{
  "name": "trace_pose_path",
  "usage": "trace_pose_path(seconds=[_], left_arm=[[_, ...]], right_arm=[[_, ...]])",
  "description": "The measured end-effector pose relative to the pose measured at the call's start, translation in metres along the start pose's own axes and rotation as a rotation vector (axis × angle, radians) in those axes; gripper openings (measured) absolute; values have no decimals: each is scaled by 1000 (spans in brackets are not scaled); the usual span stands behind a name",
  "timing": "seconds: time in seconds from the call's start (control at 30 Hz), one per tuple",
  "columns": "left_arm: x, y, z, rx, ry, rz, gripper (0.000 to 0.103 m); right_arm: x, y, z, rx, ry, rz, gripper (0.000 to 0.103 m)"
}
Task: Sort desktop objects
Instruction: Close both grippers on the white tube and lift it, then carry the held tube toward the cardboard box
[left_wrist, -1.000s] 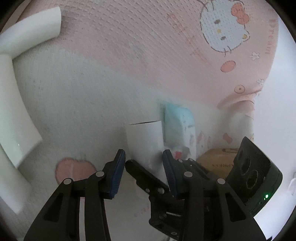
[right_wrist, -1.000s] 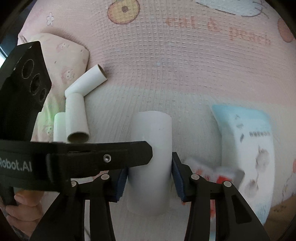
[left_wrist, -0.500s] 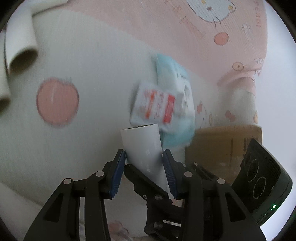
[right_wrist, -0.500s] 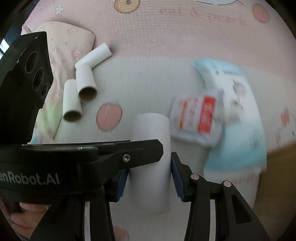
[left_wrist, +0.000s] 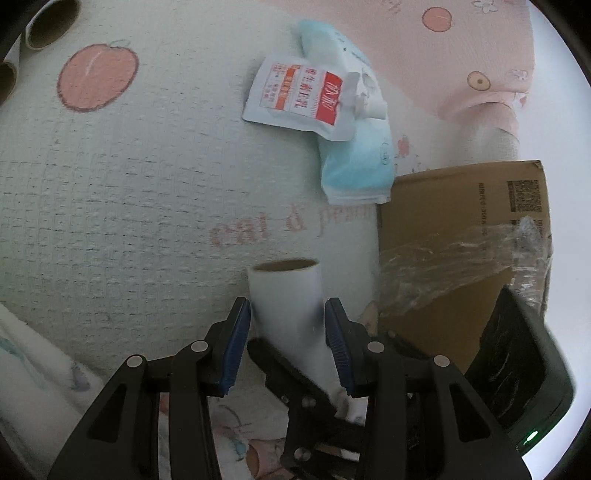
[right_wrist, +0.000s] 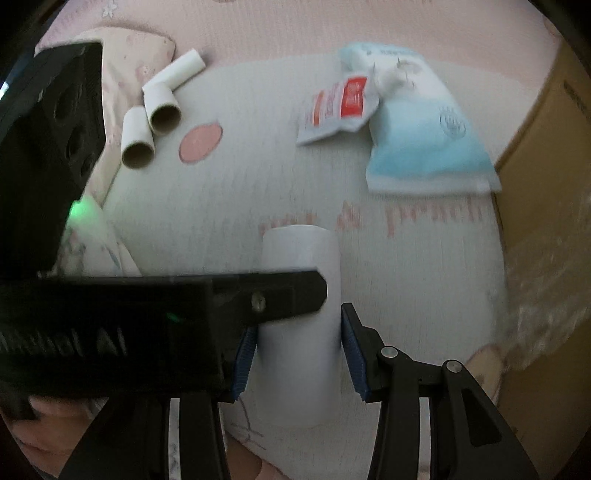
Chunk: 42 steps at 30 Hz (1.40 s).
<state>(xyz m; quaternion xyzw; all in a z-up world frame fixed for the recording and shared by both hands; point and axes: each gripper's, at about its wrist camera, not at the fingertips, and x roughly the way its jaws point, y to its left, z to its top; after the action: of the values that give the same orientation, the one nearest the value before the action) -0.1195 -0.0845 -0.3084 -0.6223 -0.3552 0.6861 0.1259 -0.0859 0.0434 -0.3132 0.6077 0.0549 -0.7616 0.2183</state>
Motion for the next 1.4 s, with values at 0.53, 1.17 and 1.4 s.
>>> trace_pose_path(seconds=[0.53,1.17,1.4], left_arm=[[20,-10,7,31,48,5,53],[10,0,15,15,-8,-30,47],[5,-3,14,47,-17,-12,47]], right_arm=[[2,-20,-19,143,-63,93,42],[-3,-45,-37,241,-132,227,42],[-6,-43,-47,225,-167,219,42]])
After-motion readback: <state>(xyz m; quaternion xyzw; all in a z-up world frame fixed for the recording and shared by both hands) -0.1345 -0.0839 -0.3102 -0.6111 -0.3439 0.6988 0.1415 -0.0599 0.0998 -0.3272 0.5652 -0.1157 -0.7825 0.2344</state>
